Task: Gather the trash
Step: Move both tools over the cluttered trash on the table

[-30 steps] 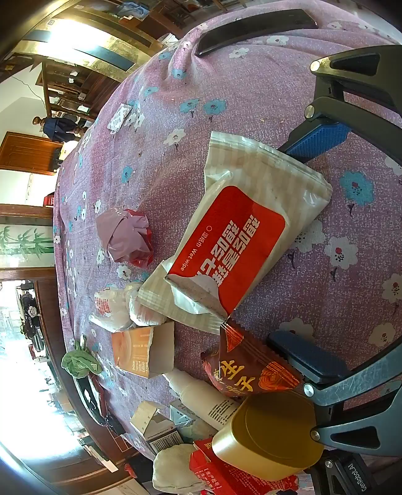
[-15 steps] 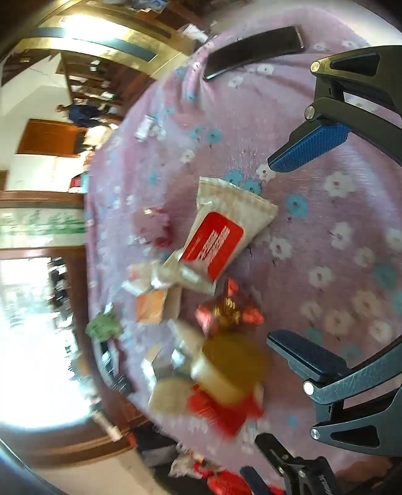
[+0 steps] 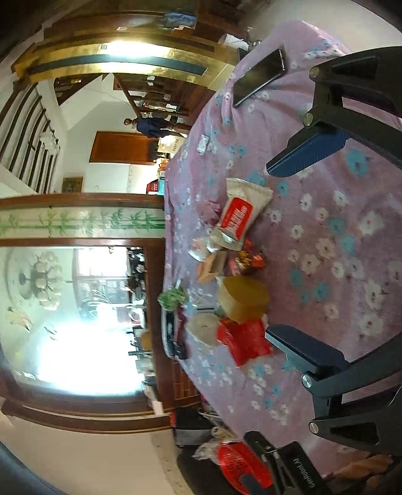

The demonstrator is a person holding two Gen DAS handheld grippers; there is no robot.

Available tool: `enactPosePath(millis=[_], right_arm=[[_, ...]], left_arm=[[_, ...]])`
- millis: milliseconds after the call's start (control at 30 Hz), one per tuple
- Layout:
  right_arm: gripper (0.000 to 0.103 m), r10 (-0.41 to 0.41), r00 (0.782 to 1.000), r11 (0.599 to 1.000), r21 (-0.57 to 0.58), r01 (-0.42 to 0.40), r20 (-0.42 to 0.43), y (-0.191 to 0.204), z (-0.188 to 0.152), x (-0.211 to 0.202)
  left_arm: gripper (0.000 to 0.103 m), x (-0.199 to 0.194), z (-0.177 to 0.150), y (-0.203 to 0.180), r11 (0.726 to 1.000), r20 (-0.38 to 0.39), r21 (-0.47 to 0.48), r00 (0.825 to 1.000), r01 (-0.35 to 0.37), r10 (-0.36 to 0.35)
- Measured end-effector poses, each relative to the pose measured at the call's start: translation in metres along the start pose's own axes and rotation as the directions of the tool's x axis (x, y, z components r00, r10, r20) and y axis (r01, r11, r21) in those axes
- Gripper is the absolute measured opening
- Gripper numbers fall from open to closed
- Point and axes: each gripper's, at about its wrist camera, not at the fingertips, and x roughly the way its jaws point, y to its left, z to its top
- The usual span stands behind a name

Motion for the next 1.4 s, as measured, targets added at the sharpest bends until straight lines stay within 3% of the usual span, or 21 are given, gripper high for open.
enactPosePath(millis=[1400], right_arm=[[0.096,0.031,0.999,0.999,-0.042,-0.03,0.01,0.017,-0.011,-0.013]], left_arm=[[0.103,-0.011,-0.009,-0.002,1.0,-0.019,0.022,1.0,-0.009,0.009]])
